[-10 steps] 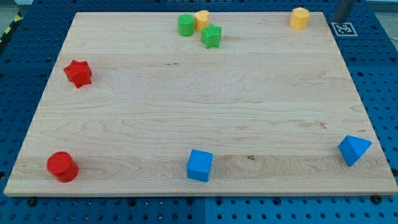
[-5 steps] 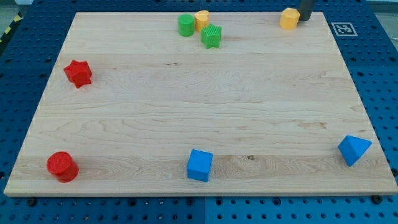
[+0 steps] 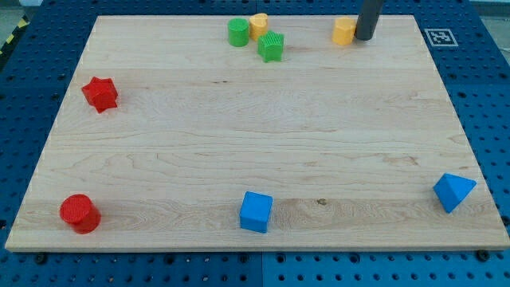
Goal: Move the yellow blocks top center of the blocks
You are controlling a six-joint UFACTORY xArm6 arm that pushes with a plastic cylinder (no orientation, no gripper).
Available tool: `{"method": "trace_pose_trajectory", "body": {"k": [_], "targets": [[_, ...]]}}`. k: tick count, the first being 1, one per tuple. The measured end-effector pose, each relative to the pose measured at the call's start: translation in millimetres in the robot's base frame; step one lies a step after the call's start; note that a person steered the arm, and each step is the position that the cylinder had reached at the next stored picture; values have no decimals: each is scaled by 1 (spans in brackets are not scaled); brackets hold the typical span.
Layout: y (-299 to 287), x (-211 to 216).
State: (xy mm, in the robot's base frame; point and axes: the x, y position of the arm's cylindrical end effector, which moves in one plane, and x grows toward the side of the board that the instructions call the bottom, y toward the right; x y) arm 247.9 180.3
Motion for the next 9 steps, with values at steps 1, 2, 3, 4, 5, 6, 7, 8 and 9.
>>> {"method": "trace_pose_trajectory", "body": {"k": [1,2,3,4,5,6,7,8,9], "targets": [[-10,-21],[-20,-23],[-34,-23],[-53,-23],[-76,-23],[-106,-23],[-129,-23],[-145,-23],[-133,-23]]}}
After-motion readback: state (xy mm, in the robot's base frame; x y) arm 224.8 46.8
